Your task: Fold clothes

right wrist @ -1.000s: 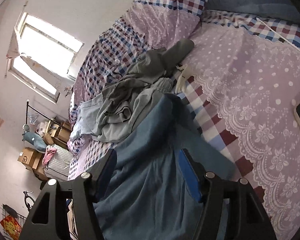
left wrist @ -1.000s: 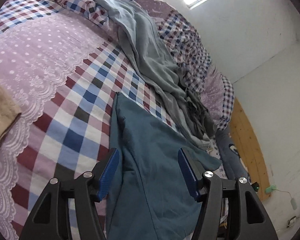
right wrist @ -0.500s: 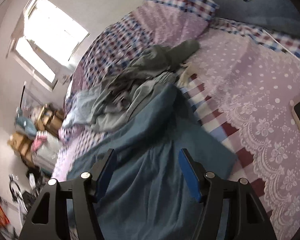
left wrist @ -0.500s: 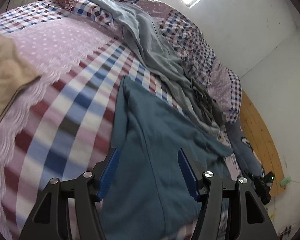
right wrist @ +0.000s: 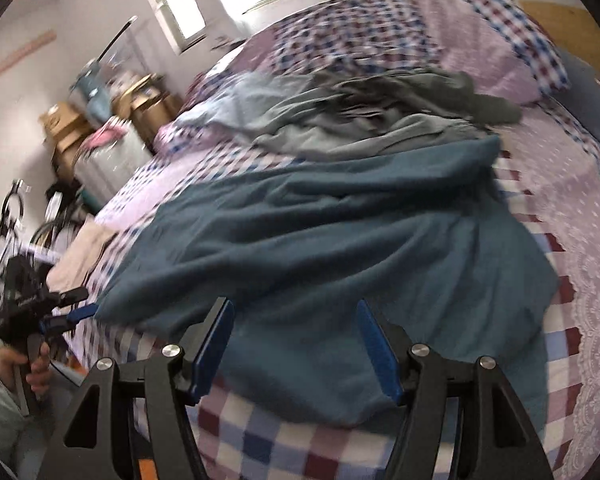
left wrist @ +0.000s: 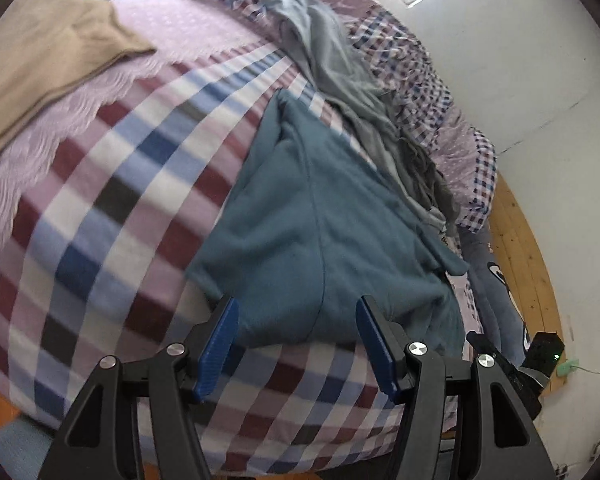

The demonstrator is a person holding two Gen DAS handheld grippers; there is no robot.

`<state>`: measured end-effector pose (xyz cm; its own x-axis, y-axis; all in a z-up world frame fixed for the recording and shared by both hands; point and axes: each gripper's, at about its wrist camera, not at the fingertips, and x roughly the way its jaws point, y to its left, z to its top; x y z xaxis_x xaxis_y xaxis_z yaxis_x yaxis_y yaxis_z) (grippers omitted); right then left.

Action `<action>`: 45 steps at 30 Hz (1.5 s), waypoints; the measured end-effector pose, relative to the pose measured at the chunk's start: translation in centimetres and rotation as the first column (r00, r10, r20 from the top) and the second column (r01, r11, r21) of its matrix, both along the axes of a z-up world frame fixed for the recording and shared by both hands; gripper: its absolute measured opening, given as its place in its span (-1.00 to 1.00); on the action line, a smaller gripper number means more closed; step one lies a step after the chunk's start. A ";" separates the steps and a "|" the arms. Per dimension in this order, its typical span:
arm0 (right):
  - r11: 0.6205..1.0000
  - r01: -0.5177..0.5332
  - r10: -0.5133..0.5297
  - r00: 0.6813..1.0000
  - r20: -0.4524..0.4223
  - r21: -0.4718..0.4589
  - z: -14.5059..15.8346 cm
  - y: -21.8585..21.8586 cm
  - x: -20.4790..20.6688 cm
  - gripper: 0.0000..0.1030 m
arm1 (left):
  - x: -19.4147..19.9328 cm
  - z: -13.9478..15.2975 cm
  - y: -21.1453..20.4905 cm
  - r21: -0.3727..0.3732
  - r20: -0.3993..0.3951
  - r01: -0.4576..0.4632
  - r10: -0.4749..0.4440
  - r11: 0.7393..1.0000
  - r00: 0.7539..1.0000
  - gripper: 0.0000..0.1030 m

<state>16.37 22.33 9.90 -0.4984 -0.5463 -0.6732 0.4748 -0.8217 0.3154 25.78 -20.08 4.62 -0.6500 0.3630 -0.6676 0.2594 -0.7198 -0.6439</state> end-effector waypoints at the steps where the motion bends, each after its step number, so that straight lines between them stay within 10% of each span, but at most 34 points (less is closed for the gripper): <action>1: 1.000 -0.024 0.024 1.000 -0.004 0.006 0.0 -0.5 0.4 0.33 | 0.1 -0.2 0.0 0.006 0.006 -0.002 0.002 1.000 1.000 0.25; 16: 0.965 -0.211 0.213 0.977 0.008 0.155 -2.2 -4.8 3.0 0.33 | 1.0 -0.7 -1.6 0.055 0.003 -0.092 0.092 0.994 0.996 0.26; 28: 0.989 0.134 -0.133 0.991 0.018 -0.056 -0.3 2.2 -2.1 0.32 | -0.8 0.1 -2.8 0.171 -0.128 -0.074 0.097 0.982 0.987 0.25; 32: 0.930 0.354 -0.354 0.935 0.025 -0.095 0.2 6.7 -3.0 0.32 | -1.6 0.1 -2.3 0.159 -0.133 -0.063 0.084 0.985 0.988 0.25; 39: 0.672 0.652 -0.563 0.758 0.328 -0.351 -2.9 17.1 -3.0 0.33 | -1.8 -0.1 -1.7 0.161 -0.136 -0.044 0.067 0.986 0.989 0.26; 45: 0.692 0.646 -0.556 0.761 0.333 -0.321 -3.1 16.6 -3.3 0.33 | -1.2 -0.3 -1.9 0.174 -0.128 -0.065 0.088 0.983 0.988 0.25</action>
